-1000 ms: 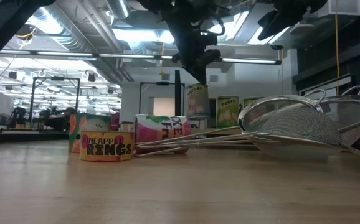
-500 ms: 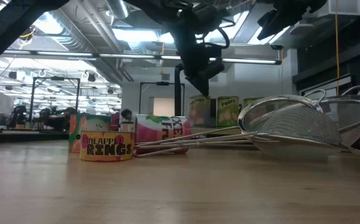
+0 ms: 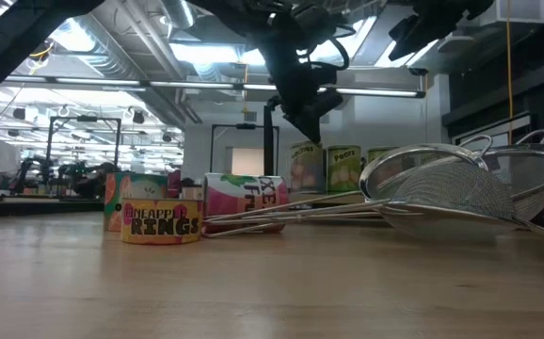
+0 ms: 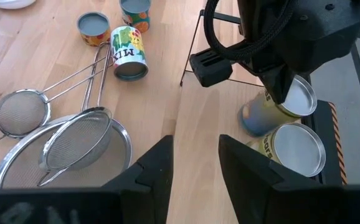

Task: Pick and place cans onto a shelf
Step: Put the canned peaches on the shelf

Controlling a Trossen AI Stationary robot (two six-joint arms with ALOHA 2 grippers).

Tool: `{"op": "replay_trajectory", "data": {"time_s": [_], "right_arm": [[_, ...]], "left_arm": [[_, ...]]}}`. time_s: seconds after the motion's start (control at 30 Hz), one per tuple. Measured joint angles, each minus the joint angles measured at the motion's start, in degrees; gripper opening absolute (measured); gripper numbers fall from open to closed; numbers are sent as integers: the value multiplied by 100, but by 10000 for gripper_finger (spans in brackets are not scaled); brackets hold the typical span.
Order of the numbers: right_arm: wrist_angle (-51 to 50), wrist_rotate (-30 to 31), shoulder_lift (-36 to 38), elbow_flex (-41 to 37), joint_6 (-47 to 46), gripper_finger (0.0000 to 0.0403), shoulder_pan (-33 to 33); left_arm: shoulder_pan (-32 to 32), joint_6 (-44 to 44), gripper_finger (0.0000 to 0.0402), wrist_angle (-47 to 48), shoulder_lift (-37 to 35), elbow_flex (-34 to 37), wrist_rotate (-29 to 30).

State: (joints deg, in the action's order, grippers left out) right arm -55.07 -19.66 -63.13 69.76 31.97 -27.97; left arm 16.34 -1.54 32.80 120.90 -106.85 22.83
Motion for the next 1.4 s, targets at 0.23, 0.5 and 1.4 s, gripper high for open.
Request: {"op": "replay_trajectory", "data": {"time_s": [0.23, 0.5, 1.4], "right_arm": [[-2, 0, 0, 0, 0, 133, 0], [-4, 0, -2, 0, 0, 133, 0], [-54, -144, -2, -2, -44, 133, 2]], "left_arm": [[0, 0, 40, -48, 0, 0, 2], [0, -7, 57, -48, 0, 0, 2], [-252, -580, 50, 2077, -2742, 520, -1045]]}}
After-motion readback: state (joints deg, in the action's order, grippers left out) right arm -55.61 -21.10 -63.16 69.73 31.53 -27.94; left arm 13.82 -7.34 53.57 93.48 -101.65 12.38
